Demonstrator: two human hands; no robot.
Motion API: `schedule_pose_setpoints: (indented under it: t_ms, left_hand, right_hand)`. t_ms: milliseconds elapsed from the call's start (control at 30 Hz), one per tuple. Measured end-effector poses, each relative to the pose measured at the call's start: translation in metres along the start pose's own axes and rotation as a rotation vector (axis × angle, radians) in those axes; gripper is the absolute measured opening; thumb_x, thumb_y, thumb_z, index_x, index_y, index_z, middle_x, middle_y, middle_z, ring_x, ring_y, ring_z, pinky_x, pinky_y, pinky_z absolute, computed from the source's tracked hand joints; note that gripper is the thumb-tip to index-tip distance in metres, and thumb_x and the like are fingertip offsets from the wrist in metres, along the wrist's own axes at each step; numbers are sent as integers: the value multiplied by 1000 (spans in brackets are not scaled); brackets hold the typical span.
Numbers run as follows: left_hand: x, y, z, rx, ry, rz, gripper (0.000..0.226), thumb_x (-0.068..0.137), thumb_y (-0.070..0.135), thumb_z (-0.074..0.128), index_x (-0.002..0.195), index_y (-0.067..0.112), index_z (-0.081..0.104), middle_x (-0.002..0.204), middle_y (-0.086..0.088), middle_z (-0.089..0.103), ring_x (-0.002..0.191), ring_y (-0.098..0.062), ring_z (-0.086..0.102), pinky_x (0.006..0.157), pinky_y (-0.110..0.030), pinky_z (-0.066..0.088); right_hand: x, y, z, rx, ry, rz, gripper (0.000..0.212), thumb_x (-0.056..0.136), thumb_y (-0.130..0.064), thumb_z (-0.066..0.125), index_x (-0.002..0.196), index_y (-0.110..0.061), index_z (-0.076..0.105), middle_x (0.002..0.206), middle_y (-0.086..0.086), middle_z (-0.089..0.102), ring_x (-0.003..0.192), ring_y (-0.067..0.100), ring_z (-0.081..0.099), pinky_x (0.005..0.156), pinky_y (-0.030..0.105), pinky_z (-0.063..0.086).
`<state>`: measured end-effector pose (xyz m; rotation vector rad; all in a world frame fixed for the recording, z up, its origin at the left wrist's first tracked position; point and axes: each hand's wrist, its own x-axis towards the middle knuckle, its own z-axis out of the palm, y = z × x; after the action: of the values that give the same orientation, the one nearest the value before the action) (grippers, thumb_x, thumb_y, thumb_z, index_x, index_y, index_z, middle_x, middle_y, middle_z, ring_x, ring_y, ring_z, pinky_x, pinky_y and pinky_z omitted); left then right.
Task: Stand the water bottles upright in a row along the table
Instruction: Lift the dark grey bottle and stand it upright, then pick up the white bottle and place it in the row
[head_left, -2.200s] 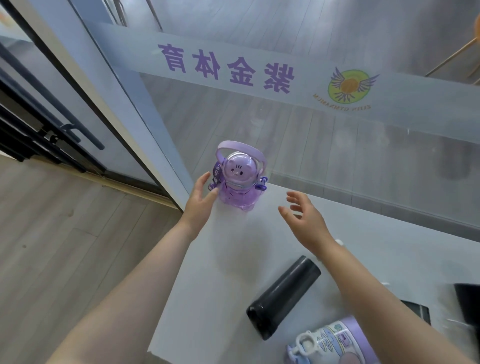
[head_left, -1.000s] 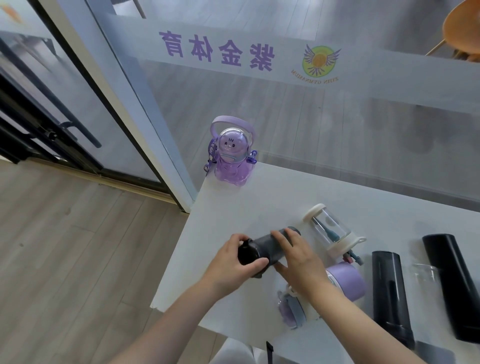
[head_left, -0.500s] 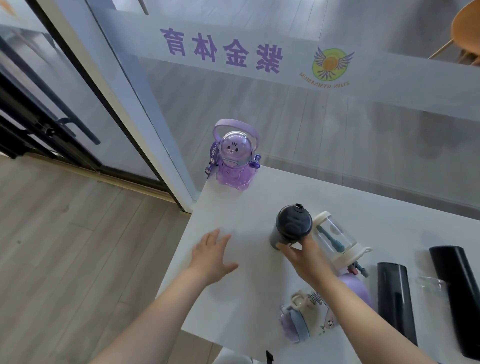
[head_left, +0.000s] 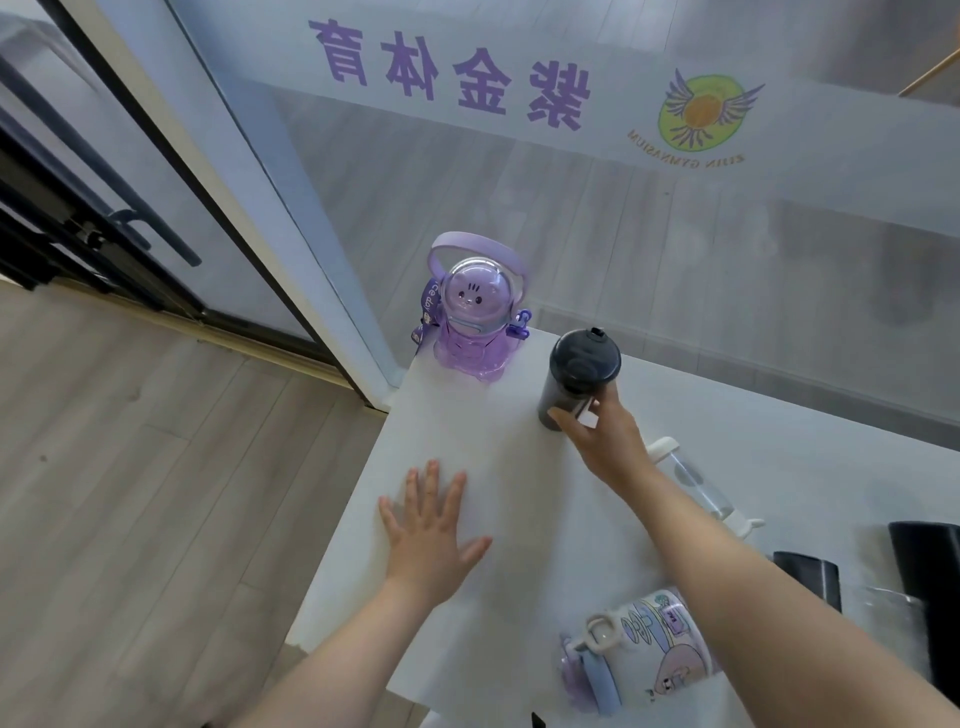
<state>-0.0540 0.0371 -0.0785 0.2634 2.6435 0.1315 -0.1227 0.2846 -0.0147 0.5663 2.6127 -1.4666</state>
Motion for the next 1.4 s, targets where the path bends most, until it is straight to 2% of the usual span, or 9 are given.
schedule_pose_setpoints:
  t_ms: [100, 300, 533, 700, 800, 900, 1033, 1300, 1400]
  left_hand:
    - [0, -5, 9, -1, 44, 30, 85, 80, 72, 33, 151, 26, 23, 158, -10, 18, 144, -33, 10, 106, -62, 2]
    - [2, -10, 16, -27, 125, 47, 83, 83, 72, 33, 153, 31, 14, 161, -8, 11, 147, -30, 5, 111, -56, -5]
    - [3, -12, 21, -26, 144, 50, 83, 84, 73, 32, 153, 31, 14, 161, -7, 8, 147, -31, 4, 111, -56, -4]
    - [3, -12, 21, -20, 141, 44, 82, 84, 74, 28, 153, 33, 11, 161, -4, 3, 147, -29, -1, 110, -56, -6]
    - [3, -12, 22, -31, 144, 43, 82, 83, 73, 28, 153, 33, 12, 161, -2, 3, 146, -29, 0, 111, -54, -8]
    - [3, -13, 23, -41, 160, 45, 82, 83, 73, 29, 153, 34, 10, 161, -2, 2, 147, -28, -1, 111, -53, -10]
    - [3, -13, 27, -37, 186, 34, 82, 83, 75, 24, 152, 36, 3, 162, -1, -4, 147, -26, -9, 112, -53, -14]
    - [2, -11, 30, -49, 258, 32, 74, 86, 66, 24, 152, 36, 10, 162, -1, 5, 148, -28, 2, 113, -54, -8]
    - [2, -11, 31, -33, 274, 36, 72, 87, 63, 24, 152, 36, 11, 162, -2, 7, 148, -28, 3, 113, -55, -5]
  right_hand:
    - [24, -6, -2, 7, -3, -12, 58, 86, -30, 70, 133, -21, 38, 119, -3, 57, 108, 16, 54, 88, 30, 42]
    - [59, -13, -2, 38, -7, -12, 61, 86, -33, 69, 136, -25, 36, 126, -2, 57, 116, 19, 55, 96, 37, 46]
    - [69, -17, -4, 82, -30, 5, 62, 85, -32, 70, 136, -26, 35, 128, -6, 53, 119, 16, 52, 91, 31, 44]
    - [59, -8, -21, -41, -60, 20, 84, 80, -40, 71, 147, -26, 21, 150, -4, 34, 135, 20, 37, 109, 42, 38]
    - [36, -2, -40, -101, 10, 10, 69, 88, -26, 65, 146, -18, 29, 148, 4, 39, 133, 21, 41, 109, 43, 38]
    - [3, 8, -61, -173, 67, -8, 50, 90, -15, 59, 137, -15, 41, 138, 4, 49, 123, 20, 49, 103, 35, 41]
    - [-46, 36, -87, -260, 146, 42, 41, 89, -13, 59, 129, -11, 47, 132, 5, 54, 120, 24, 50, 95, 29, 38]
    - [-104, 77, -86, -481, 56, 163, 78, 78, -36, 76, 142, -15, 35, 137, 11, 47, 123, 31, 47, 102, 46, 40]
    - [-104, 79, -84, -547, 66, 160, 85, 76, -38, 77, 144, -13, 31, 139, 13, 46, 122, 34, 48, 99, 46, 42]
